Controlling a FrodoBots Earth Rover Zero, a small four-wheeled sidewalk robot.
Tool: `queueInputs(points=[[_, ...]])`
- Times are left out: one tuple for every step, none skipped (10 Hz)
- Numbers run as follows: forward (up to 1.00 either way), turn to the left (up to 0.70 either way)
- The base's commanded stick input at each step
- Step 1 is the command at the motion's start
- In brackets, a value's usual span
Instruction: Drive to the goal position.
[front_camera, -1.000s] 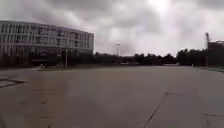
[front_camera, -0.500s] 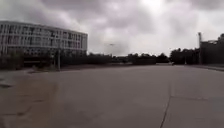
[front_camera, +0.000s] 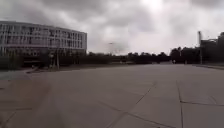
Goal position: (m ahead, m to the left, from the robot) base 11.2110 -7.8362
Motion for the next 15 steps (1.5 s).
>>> queueInputs(points=[[0.70, -0.35], [0.70, -0.35], [0.70, -0.35], [0.70, -0.34], [0.70, 0.00], [0.70, 0.00], [0.70, 0.00], [0.70, 0.00], [0.70, 0.00], [0.70, 0.00], [0.70, 0.00], [0.70, 0.00], [0.70, 0.00], [0.70, 0.00], [0.70, 0.00]])
